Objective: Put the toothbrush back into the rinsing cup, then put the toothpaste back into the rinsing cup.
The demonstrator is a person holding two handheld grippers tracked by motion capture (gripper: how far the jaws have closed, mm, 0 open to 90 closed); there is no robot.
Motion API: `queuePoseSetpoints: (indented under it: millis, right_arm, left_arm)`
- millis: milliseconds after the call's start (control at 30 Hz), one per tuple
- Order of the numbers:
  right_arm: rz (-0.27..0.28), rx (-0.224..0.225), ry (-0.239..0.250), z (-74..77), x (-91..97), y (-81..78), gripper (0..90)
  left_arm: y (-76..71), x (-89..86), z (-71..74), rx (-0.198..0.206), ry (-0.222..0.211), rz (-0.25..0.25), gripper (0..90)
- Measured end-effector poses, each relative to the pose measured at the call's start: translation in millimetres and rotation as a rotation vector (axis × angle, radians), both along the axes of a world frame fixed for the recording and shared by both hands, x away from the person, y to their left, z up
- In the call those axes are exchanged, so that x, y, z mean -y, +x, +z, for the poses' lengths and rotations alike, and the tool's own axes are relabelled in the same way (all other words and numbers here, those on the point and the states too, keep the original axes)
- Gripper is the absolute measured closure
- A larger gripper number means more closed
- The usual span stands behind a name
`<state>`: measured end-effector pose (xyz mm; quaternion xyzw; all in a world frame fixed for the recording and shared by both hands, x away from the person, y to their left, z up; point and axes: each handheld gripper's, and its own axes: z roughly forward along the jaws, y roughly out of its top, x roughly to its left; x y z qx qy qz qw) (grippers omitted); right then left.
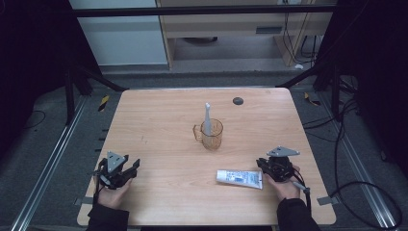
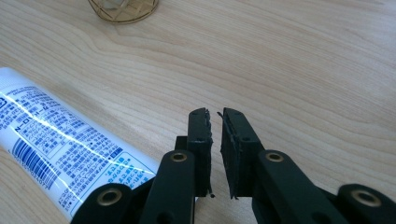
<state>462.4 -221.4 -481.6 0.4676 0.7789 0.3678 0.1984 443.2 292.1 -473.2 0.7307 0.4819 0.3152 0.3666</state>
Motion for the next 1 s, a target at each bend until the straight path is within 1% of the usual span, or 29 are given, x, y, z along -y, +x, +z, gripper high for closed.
queuePoseSetpoints:
  millis: [67, 167, 200, 267, 367, 467, 633, 767, 833, 867, 933, 1000]
  right_arm:
    - [0.004, 0.0, -0.011, -1.0, 0.6, 0.4, 83.2]
    - [-0.001, -0.011, -0.012, -2.7, 1.8, 1.1, 83.8]
    - [-0.005, -0.016, -0.009, -3.0, 1.9, 1.1, 83.8]
    - [-0.006, -0.013, -0.018, -3.7, 2.7, 1.5, 83.4]
    - [-0.005, -0.009, -0.017, -4.7, 2.3, 2.0, 80.9]
    - [-0.002, -0.014, -0.021, -6.4, 1.5, 3.0, 81.2]
    - [0.01, -0.026, -0.028, -8.2, 0.7, 4.6, 84.5]
    - [0.026, -0.042, -0.032, -8.3, -1.3, 3.6, 87.9]
    - [0.038, -0.043, -0.04, -9.0, -2.6, 3.0, 89.1]
    - [0.043, -0.05, -0.04, -9.0, -3.2, 2.5, 89.4]
    - [0.053, -0.046, -0.053, -9.9, -3.8, 2.6, 89.6]
    - [0.057, -0.053, -0.052, -10.2, -4.3, 2.5, 89.7]
  left_arm:
    - [0.5, 0.7, -0.8, -0.003, 0.008, -0.002, 50.2]
    - [0.8, 1.0, -1.1, -0.003, 0.011, -0.001, 50.2]
    - [1.0, 0.9, -1.3, -0.005, 0.011, 0.0, 50.2]
    - [1.9, 0.3, -1.7, -0.01, 0.013, 0.001, 50.2]
    - [2.6, 0.0, -2.5, -0.019, 0.012, 0.004, 50.1]
    - [3.1, -0.7, -2.8, -0.022, 0.011, 0.008, 49.9]
    - [3.6, -1.3, -3.2, -0.022, 0.012, 0.009, 49.8]
    - [3.5, -1.5, -3.0, -0.022, 0.011, 0.005, 49.9]
    - [3.1, -1.8, -2.6, -0.02, 0.011, 0.005, 49.9]
    - [3.0, -1.8, -2.5, -0.02, 0.01, 0.005, 50.0]
    - [2.9, -1.9, -2.5, -0.02, 0.01, 0.005, 50.0]
    - [3.0, -1.8, -2.7, -0.022, 0.008, 0.004, 50.2]
